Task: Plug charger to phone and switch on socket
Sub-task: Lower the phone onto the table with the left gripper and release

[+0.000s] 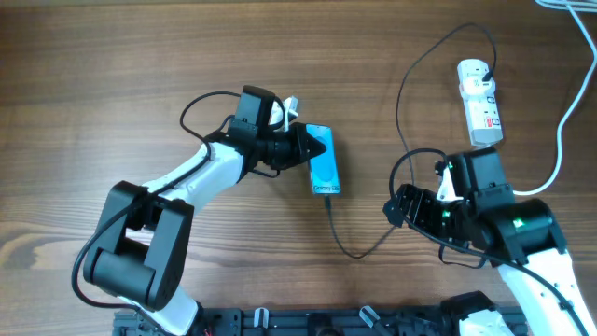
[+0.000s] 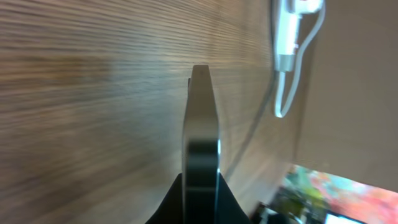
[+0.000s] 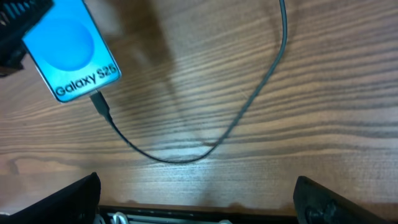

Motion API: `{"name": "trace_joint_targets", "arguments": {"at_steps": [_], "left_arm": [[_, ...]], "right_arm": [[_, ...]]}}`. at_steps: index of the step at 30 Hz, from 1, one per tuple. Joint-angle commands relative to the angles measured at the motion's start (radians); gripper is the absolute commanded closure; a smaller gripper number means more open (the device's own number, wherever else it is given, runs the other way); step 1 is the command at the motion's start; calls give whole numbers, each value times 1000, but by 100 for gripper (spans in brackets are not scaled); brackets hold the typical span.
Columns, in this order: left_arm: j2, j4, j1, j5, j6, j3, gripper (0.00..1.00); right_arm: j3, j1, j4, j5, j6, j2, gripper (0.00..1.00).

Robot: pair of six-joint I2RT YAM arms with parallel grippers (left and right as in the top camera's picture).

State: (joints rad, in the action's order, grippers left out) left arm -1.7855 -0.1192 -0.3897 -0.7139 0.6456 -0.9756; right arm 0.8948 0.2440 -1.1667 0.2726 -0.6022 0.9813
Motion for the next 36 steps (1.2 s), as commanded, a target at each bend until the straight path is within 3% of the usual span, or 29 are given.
{"name": "trace_joint_targets", "arguments": {"at_steps": [1,9,17,26,36], "left_arm": [[13,-63,49,50,-164,-6,96],[12,-111,133,126,-274,-6,96],[-96,-45,135,181,-276,-6,89],[-109,-47,135,181,-275,-6,81],[-109,-61,135,181,-275,-5,85]], "right_arm": [[-7,-3,11,12,-10,106,0],[-7,-2,-25,16,0,461,0],[-7,-2,-96,16,41,158,0],[-7,-2,-99,16,41,158,0],[-7,-2,-74,12,42,158,0]]}}
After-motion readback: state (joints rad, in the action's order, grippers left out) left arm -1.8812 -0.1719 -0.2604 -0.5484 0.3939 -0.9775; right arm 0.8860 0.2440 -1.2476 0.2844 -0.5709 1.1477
